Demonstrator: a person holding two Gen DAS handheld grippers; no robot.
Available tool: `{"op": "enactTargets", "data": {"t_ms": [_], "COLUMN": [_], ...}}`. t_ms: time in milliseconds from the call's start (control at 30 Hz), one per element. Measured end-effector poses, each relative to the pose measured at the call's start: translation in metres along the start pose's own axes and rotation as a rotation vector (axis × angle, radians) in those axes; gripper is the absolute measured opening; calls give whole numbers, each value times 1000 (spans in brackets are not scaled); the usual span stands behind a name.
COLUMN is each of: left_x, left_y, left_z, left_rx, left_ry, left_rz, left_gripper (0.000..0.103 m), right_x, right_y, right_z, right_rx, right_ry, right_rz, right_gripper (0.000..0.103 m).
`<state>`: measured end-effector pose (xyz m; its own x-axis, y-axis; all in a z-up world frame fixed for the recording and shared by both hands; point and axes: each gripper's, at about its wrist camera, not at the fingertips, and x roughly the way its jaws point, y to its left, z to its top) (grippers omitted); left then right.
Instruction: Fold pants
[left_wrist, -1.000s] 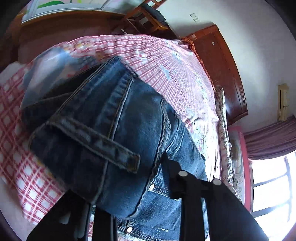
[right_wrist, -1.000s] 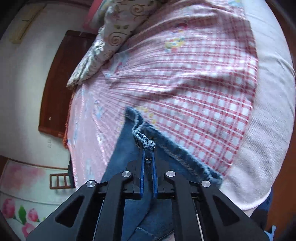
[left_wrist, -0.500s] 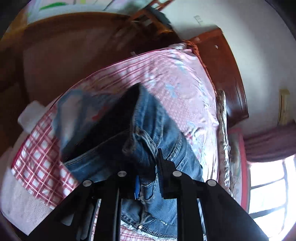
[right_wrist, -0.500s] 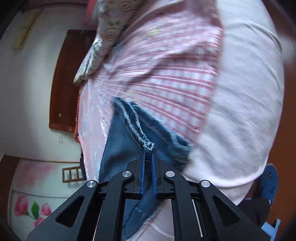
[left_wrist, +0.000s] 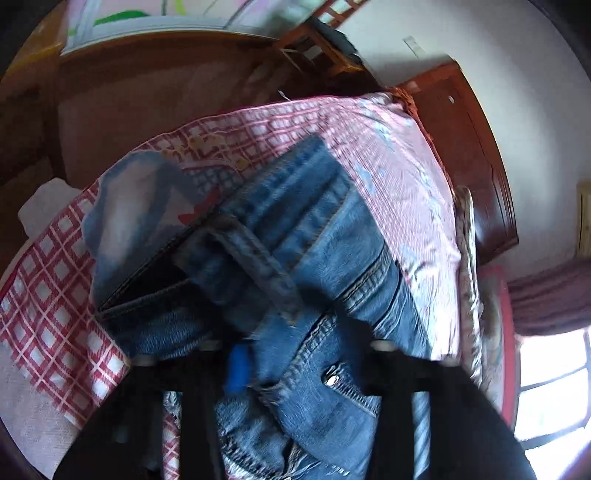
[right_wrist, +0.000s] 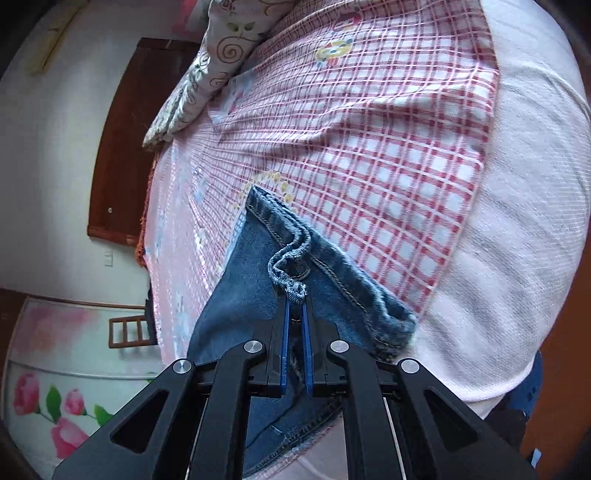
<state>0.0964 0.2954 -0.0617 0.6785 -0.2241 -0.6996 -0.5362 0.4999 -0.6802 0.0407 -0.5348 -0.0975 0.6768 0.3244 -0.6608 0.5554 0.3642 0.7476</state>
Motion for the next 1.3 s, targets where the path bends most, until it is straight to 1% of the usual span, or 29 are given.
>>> {"op": "enactTargets", "data": {"t_ms": [33, 67, 133, 200, 233, 267, 300, 333, 367, 400, 433, 467, 500, 533, 600, 633, 733, 867, 967, 1033, 1100, 1133, 1167, 1200, 1233, 1267, 1300], "left_x": [-3, -8, -29, -57, -68, -75, -77, -69, -55, -43, -28, -20, -23, -24, -24, -25, -30, -35, -31, -27, -27, -25, -25, -24, -24, -23, -23], "left_y": [-1, -8, -30, -49, -53, -54, -48, -40, -19, -1, 15, 25, 25, 21, 11, 5, -12, -2, 5, 4, 7, 5, 6, 8, 10, 11, 15], "left_z": [3, 6, 14, 19, 19, 18, 14, 10, 4, 0, -8, -15, -20, -21, -19, -18, -14, -15, -14, -10, -12, -13, -15, -17, -20, -22, -25], "left_rx": [-22, -18, 25, 77, 121, 170, 234, 286, 305, 292, 290, 300, 310, 315, 315, 319, 350, 351, 333, 338, 354, 358, 357, 354, 357, 362, 366], "left_ry": [-12, -23, -56, -94, -114, -126, -122, -101, -45, 7, 51, 59, 3, -13, -16, -20, -39, -25, -24, -27, -32, -34, -34, -34, -33, -33, -36], "left_rz": [-16, -60, -157, -252, -264, -262, -212, -139, -72, -29, 50, 86, 65, 74, 104, 103, 111, 124, 116, 113, 115, 115, 115, 115, 116, 119, 117], "left_gripper": [6, 6, 6, 6, 6, 6, 7, 7, 7, 7, 7, 7, 8, 8, 8, 8, 8, 8, 8, 8, 8, 8, 8, 9, 9, 9, 11], "right_x": [0, -5, -26, -50, -58, -60, -60, -54, -49, -36, -23, -17, -19, -20, -20, -19, -24, -23, -26, -31, -40, -46, -54, -60, -64, -60, -49], "right_y": [8, 21, 54, 78, 82, 81, 65, 42, 19, -5, -23, -34, -41, -43, -31, -24, -21, -33, -35, -23, 5, 22, 40, 50, 57, 55, 41], "right_z": [4, 7, 12, 10, 8, 7, 5, 2, -2, -8, -15, -20, -23, -25, -23, -21, -22, -19, -20, -18, -15, -14, -13, -13, -13, -11, -7], "right_rx": [5, -1, -35, -96, -129, -144, -138, -113, -89, -80, -83, -81, -50, -22, -74, -105, -123, -103, -111, -130, -206, -249, -281, -302, -335, -357, -349], "right_ry": [-2, -10, -52, -93, -102, -102, -95, -74, -45, -3, 26, 32, 2, -12, -7, 4, 20, 25, 25, -3, -35, -56, -83, -101, -121, -126, -108], "right_rz": [28, 93, 223, 314, 318, 292, 246, 181, 116, 39, -49, -68, -18, 0, -41, -63, -75, -58, -70, -32, -15, 8, 52, 85, 92, 45, -44], "right_gripper": [5, 5, 5, 5, 5, 5, 5, 5, 5, 5, 5, 5, 5, 5, 5, 5, 5, 5, 5, 5, 5, 5, 5, 5, 5, 5, 5]}}
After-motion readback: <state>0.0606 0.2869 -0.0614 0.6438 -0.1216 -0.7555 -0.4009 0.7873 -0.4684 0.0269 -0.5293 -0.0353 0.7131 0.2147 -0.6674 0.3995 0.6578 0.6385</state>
